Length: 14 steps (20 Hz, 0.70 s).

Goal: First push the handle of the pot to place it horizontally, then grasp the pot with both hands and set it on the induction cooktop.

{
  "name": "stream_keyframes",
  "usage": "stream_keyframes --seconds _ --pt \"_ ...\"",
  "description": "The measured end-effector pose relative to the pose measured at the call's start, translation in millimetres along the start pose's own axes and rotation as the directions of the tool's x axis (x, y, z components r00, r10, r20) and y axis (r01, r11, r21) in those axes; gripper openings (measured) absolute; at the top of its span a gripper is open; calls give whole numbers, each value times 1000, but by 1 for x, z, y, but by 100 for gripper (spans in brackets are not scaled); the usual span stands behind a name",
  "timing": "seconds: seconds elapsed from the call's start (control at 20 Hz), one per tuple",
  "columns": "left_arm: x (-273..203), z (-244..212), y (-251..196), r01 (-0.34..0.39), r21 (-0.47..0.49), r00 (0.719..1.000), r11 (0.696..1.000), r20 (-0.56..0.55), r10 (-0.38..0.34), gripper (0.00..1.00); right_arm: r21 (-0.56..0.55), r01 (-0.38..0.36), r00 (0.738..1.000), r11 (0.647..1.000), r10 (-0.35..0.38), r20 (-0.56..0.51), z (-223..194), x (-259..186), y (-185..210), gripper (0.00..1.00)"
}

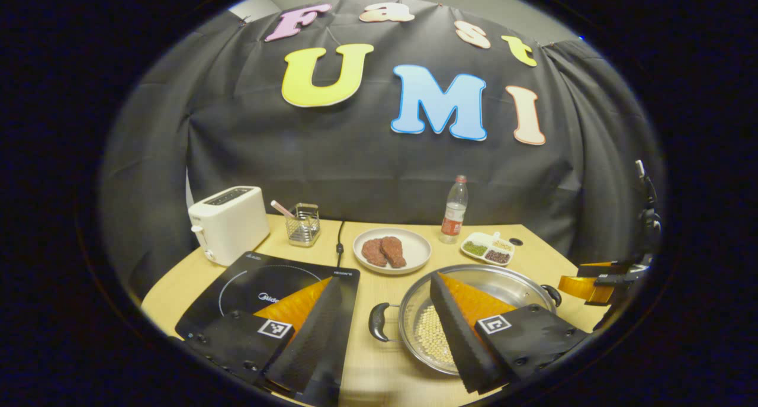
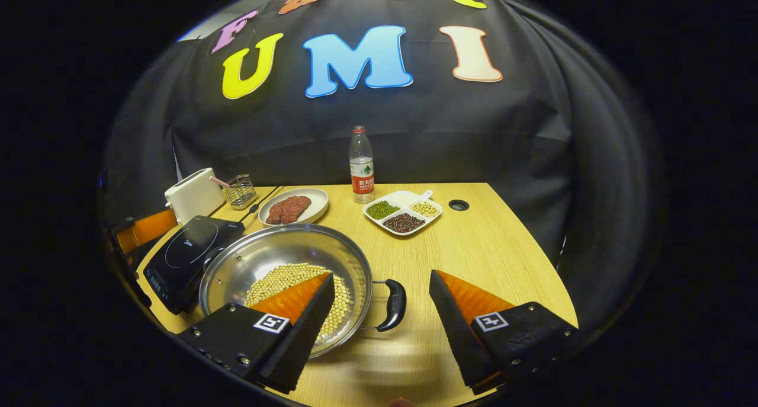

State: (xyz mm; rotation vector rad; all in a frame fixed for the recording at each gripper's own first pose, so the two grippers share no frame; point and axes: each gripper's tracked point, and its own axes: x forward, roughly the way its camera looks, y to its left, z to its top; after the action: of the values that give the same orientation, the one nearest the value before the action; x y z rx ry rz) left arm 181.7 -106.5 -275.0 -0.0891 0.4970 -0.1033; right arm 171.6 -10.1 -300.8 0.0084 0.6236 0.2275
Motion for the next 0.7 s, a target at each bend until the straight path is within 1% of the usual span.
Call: stream_keyframes --seconds 0.05,0.1,0.15,0.2,0.25,0.3,0.35,0.4,0.45,0.55,0.6,0.7 --pt "8 -8 1 4 -2 1000 1000 -27 -4 100 5 1 1000 1000 -1 0 1 2 0 98" --pt "16 -18 1 9 -4 999 1000 -51 -10 97 7 -2 1000 1000 2 -4 0 4 -1 98" --pt "23 -26 2 11 -7 997 1000 -72 -11 92 8 -2 1000 1000 2 -10 -2 7 -2 98" --pt "31 -34 3 11 -6 996 1000 -92 -11 100 8 -2 1000 1000 2 -17 -4 10 -3 98" --pt "38 -41 6 8 -3 994 1000 -111 -9 97 9 -1 1000 1000 1 -23 -6 13 -4 98" --pt "44 -48 7 7 -2 992 1000 -128 -7 100 14 -3 1000 1000 3 -28 -7 15 -4 98" --pt "49 -53 7 8 -3 990 1000 -143 -8 93 17 0 999 1000 1 -35 -9 17 -5 98" --pt "56 -59 7 8 -3 987 1000 -158 -9 97 19 0 999 1000 1 -49 -13 21 -6 98" --pt "61 -65 6 9 -3 985 1000 -174 -10 93 23 -2 998 1000 3 -65 -17 24 -6 98" --pt "71 -76 3 15 0 978 1000 -208 -15 93 37 -7 996 999 10 -90 -23 30 -5 98" --pt "73 -81 2 15 2 975 1000 -221 -14 97 42 -6 995 999 10 -99 -26 32 -5 99" --pt "78 -88 -1 18 6 970 1000 -241 -16 97 50 -8 993 999 14 -120 -31 38 -5 100"
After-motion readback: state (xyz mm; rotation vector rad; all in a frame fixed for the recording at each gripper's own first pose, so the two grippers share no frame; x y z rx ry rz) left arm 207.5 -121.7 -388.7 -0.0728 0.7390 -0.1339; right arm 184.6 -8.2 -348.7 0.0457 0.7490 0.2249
